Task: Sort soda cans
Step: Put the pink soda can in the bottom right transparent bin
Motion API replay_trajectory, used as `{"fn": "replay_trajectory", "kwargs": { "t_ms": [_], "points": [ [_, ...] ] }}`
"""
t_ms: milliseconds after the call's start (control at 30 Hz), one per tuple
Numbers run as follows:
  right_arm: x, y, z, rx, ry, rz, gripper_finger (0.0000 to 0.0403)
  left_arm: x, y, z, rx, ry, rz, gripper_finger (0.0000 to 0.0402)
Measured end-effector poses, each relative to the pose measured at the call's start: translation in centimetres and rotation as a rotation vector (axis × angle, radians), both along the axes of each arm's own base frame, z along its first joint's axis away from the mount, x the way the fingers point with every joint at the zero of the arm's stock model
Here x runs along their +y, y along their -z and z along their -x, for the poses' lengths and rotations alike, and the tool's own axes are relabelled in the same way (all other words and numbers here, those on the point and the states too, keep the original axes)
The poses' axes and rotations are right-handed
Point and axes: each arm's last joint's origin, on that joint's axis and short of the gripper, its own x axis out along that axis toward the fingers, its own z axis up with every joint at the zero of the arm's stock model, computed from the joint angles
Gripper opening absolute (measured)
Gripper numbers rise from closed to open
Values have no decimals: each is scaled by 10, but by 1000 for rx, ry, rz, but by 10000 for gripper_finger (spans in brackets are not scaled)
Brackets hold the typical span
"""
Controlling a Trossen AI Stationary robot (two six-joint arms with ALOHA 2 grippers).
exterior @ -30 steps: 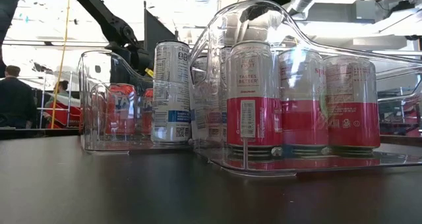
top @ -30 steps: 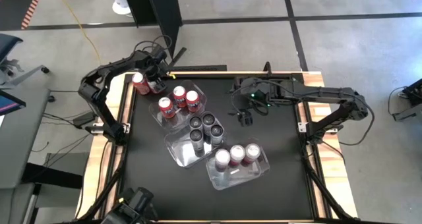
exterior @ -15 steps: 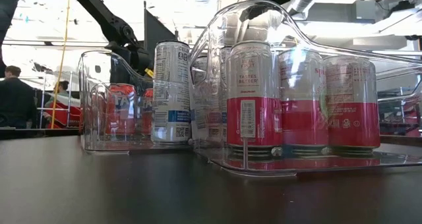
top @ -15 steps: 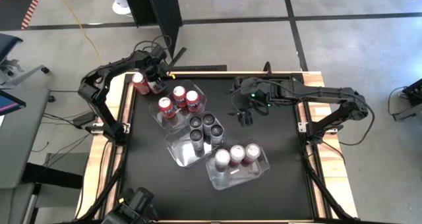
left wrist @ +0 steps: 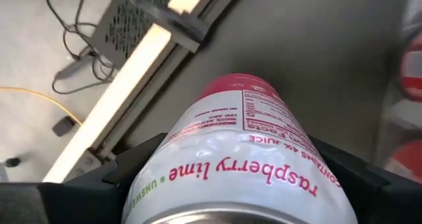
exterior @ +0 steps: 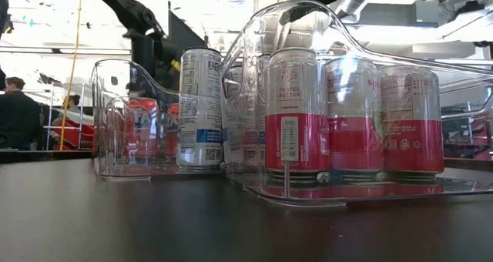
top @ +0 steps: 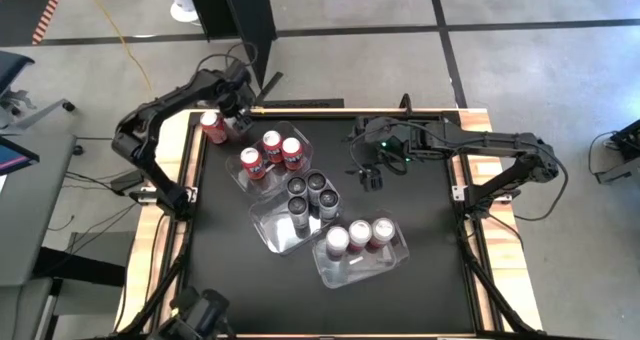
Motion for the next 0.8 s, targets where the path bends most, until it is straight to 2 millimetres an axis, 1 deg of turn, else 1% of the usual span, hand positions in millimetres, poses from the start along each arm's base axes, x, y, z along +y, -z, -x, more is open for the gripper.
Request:
{"fn": "replay_trajectory", "kwargs": {
  "t_ms": [100, 233, 367, 467, 533, 633, 700, 800],
  "points": [
    [0, 0, 0, 0, 4, 1, 397, -9, -23, -5, -28, 30, -42, 303],
    [-1, -1, 1, -3, 21, 15, 397, -25, -64, -13, -85, 82, -131, 303],
    [-1, -8, 7, -25, 48, 29, 397, -50, -107, -18, -124, 135, -241, 303],
    [0, -16, 15, -57, 63, 16, 397, -71, -133, -21, -175, 191, -304, 303],
    [1, -22, 21, -83, 71, 9, 397, -86, -146, -24, -211, 238, -334, 303],
    [2, -31, 32, -125, 80, -2, 397, -112, -160, -31, -265, 326, -363, 303],
    [2, -37, 40, -149, 82, -2, 397, -128, -165, -36, -294, 390, -369, 303],
    [3, -47, 51, -191, 85, -5, 397, -154, -167, -48, -324, 510, -358, 303]
  ]
}}
